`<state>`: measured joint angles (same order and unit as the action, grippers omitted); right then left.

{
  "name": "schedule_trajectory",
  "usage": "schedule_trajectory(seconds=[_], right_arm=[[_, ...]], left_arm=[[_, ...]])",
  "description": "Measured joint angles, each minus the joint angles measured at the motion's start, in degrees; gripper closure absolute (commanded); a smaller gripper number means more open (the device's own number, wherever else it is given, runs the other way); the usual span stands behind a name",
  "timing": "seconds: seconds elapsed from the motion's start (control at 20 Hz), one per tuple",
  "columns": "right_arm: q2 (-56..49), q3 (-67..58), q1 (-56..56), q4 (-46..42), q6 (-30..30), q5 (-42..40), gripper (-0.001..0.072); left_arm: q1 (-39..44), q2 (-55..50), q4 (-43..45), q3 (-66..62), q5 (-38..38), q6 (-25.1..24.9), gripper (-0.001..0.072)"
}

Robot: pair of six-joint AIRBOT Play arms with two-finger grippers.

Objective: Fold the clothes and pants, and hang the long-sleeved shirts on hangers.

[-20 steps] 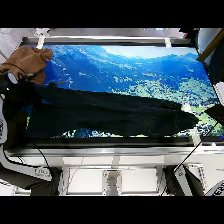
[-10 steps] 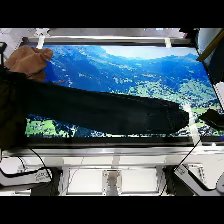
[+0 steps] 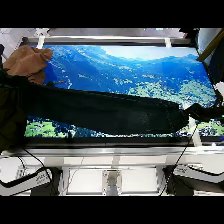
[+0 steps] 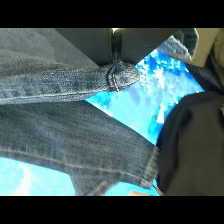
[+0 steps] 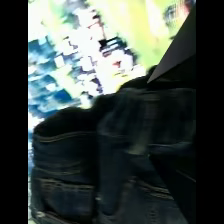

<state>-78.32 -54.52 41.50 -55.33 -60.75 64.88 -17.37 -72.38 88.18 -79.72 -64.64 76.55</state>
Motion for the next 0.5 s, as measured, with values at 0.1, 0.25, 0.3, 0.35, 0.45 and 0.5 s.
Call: schedule_trajectory(seconds=[0.1, 0.25, 0.3, 0.35, 0.45, 0.5], right_arm=[[-2.7, -0.7, -0.8, 0.5, 1.0, -0.8, 0.0273], [-4.7, -1.6, -1.4, 1.5, 4.1, -1.2, 0.0676], [-5.1, -2.2, -1.6, 2.3, 5.0, -0.9, 0.0675], [-5.3, -3.1, -1.6, 3.1, 5.8, -0.3, 0.0675], [-5.2, -6.6, -1.7, 4.3, 7.0, 2.2, 0.0675], [-4.7, -8.9, -1.7, 4.5, 7.5, 4.2, 0.0676]], left_arm=[[0.1, 0.0, 0.0, 0.6, 0.0, 0.1, 0.0693], [0.1, 0.0, -0.1, 1.0, 0.0, 0.3, 0.0693], [0.1, 0.0, -0.2, 1.1, 0.3, 0.6, 0.0693], [0.1, 0.1, -0.2, 1.2, 0.8, 0.9, 0.0693], [0.1, 0.5, -0.2, 1.2, 2.3, 1.9, 0.0693], [0.1, 1.0, -0.2, 1.2, 3.1, 2.7, 0.0693]])
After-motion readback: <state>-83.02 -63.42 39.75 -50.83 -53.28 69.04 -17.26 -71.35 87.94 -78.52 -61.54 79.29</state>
